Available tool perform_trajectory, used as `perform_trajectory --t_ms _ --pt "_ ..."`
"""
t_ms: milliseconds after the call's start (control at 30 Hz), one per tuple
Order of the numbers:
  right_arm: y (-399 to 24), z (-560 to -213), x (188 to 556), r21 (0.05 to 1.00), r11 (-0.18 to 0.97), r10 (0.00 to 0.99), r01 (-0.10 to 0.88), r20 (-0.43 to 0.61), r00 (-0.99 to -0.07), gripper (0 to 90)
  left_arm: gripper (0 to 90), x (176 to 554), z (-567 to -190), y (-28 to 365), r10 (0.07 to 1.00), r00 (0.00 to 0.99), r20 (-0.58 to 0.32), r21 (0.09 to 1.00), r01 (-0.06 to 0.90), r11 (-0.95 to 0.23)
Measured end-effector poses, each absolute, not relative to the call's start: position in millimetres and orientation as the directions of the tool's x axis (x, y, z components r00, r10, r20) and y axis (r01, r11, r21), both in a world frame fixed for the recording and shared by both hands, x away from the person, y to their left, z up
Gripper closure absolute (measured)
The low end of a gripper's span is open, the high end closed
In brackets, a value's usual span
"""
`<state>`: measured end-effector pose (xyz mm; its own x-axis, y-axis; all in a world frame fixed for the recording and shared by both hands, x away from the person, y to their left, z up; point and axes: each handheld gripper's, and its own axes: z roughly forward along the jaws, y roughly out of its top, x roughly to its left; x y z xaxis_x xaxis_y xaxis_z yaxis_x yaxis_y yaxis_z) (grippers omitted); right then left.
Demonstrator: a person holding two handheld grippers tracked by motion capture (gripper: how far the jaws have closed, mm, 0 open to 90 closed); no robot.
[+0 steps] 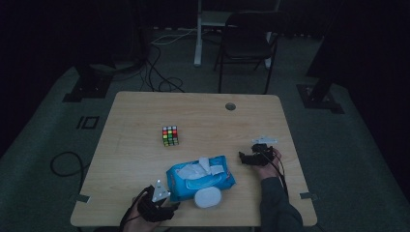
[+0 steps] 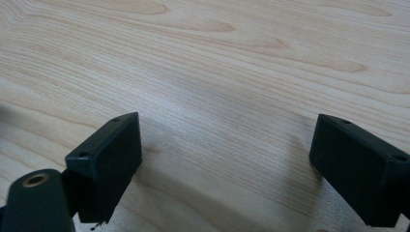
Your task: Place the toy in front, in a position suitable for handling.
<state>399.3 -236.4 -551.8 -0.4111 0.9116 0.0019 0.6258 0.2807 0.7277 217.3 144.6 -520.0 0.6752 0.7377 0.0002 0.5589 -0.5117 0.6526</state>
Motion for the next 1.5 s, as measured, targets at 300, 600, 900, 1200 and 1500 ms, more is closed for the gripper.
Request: perform_trajectory --t_ms 300,600,900,1200,1500 --pt "-236.4 -551.8 399.4 0.727 0.281 0.912 0.626 0.001 -0.411 11.1 62.6 233.4 -524.3 144.2 0.8 0.594 0.086 0.64 0.582 -0.501" --pt "-236.4 -551.8 399.4 0.728 0.281 0.912 0.625 0.002 -0.411 11.2 84.8 253.4 -526.1 145.7 0.821 0.565 0.08 0.655 0.591 -0.471" --pt "-236.4 -551.8 399.4 0.728 0.281 0.912 0.625 0.002 -0.411 11.1 89.7 262.6 -524.6 174.1 0.864 0.501 0.046 0.663 0.631 -0.401" --pt "-236.4 -551.8 399.4 0.728 0.281 0.912 0.625 0.001 -0.411 11.1 89.4 283.5 -523.7 218.0 0.907 0.42 0.014 0.66 0.678 -0.324" --pt "-236.4 -551.8 399.5 0.728 0.281 0.912 0.625 0.001 -0.411 11.1 88.8 308.4 -523.5 254.4 0.937 0.349 0.022 0.661 0.698 -0.276"
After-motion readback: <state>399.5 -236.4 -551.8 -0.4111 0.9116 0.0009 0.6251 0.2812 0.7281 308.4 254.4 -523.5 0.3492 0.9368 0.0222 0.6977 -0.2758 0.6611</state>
